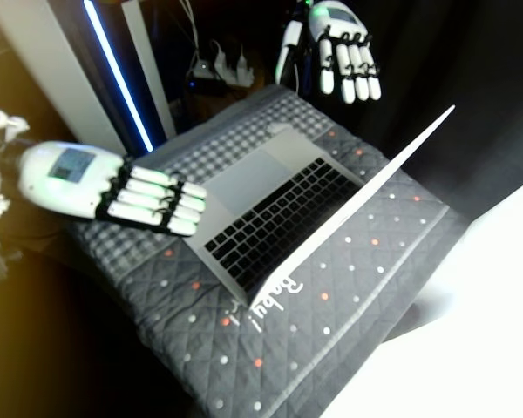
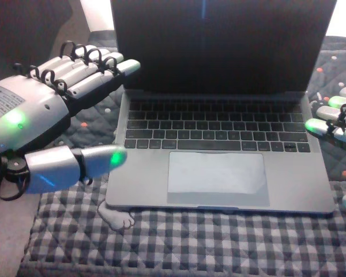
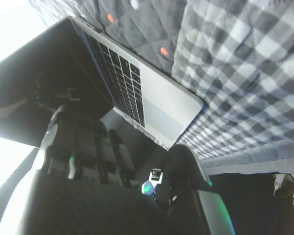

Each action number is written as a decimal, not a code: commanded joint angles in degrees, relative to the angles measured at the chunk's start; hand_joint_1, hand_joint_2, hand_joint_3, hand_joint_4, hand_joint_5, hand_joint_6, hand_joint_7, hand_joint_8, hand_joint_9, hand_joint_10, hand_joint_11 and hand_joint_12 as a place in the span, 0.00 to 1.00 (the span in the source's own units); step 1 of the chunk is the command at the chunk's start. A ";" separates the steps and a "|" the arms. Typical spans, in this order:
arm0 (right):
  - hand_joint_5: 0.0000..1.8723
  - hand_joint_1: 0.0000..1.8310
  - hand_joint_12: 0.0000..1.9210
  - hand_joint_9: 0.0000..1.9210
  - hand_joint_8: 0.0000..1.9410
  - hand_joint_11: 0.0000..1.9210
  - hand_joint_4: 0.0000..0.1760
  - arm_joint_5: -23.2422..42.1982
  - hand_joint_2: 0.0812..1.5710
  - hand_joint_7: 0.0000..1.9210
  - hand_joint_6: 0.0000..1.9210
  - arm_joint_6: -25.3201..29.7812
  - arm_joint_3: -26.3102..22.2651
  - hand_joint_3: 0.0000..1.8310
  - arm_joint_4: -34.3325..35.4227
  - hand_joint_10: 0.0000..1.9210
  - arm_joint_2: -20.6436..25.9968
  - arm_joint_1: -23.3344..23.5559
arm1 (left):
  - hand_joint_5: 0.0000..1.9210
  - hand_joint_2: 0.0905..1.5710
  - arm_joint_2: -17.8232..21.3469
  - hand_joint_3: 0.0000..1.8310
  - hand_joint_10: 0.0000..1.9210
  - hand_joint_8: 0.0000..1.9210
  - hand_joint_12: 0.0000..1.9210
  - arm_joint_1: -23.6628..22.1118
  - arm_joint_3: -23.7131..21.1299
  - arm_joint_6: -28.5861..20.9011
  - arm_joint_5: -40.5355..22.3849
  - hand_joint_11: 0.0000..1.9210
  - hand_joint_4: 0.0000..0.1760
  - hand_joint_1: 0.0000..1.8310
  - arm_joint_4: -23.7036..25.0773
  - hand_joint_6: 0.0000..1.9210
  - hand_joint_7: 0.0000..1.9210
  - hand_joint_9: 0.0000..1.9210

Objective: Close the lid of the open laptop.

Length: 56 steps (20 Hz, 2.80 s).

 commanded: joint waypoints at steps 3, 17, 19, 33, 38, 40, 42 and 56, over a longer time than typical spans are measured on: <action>0.00 0.00 0.00 0.00 0.00 0.00 0.00 6.51 0.84 0.00 0.00 -0.28 0.13 0.01 0.52 0.00 0.53 0.63 | 0.01 0.88 0.39 0.01 0.00 0.00 0.00 -0.68 -0.67 -0.08 -6.13 0.00 0.38 0.10 1.53 0.00 0.01 0.00; 0.00 0.00 0.00 0.00 0.00 0.00 0.00 6.51 0.84 0.00 0.00 -0.26 0.14 0.00 0.59 0.00 0.48 0.64 | 0.04 0.91 -3.73 0.00 0.38 0.29 0.55 6.58 -0.80 -7.26 0.47 0.00 0.00 0.09 3.54 0.26 0.04 0.00; 0.00 0.00 0.00 0.00 0.00 0.00 0.00 6.52 0.84 0.00 0.00 -0.26 0.15 0.00 0.60 0.00 0.48 0.64 | 0.05 0.90 -4.87 0.00 0.40 0.28 0.57 6.79 -0.21 -7.73 1.88 0.00 0.03 0.10 3.46 0.22 0.05 0.00; 0.00 0.24 0.00 0.00 0.00 0.00 0.24 5.75 0.85 0.00 0.00 -0.19 2.63 0.00 -2.38 0.00 -0.27 14.28 | 0.08 0.88 -6.23 0.00 0.31 0.07 0.55 8.00 0.51 -9.67 2.81 0.00 0.25 0.16 3.02 0.13 0.11 0.00; 0.00 0.20 0.00 0.00 0.00 0.00 0.71 -3.59 0.85 0.00 0.00 -0.22 6.55 0.00 -6.90 0.00 -4.31 27.58 | 0.09 0.90 -6.25 0.00 0.26 0.05 0.50 8.24 0.73 -9.67 2.67 0.00 0.26 0.09 2.88 0.12 0.11 0.00; 0.00 0.20 0.00 0.00 0.00 0.00 0.78 -8.03 0.88 0.00 0.00 -0.19 9.46 0.01 -7.11 0.00 -7.18 32.74 | 0.09 0.91 -6.39 0.00 0.22 0.03 0.43 8.29 0.93 -9.67 2.81 0.00 0.35 0.07 2.73 0.10 0.10 0.00; 0.00 0.22 0.00 0.00 0.00 0.00 0.87 -10.96 0.88 0.00 0.00 -0.34 11.28 0.01 -7.11 0.00 -8.93 36.33 | 0.10 0.90 -6.49 0.00 0.23 0.03 0.42 8.28 0.98 -9.67 2.92 0.00 0.32 0.09 2.74 0.09 0.10 0.00; 0.00 0.32 0.00 0.00 0.00 0.00 0.00 -27.21 0.85 0.00 0.00 -15.63 20.55 0.00 8.20 0.00 -15.56 50.60 | 0.13 0.89 -8.40 0.00 0.21 0.01 0.20 8.19 2.17 -11.12 3.58 0.00 0.21 0.11 3.16 0.03 0.14 0.02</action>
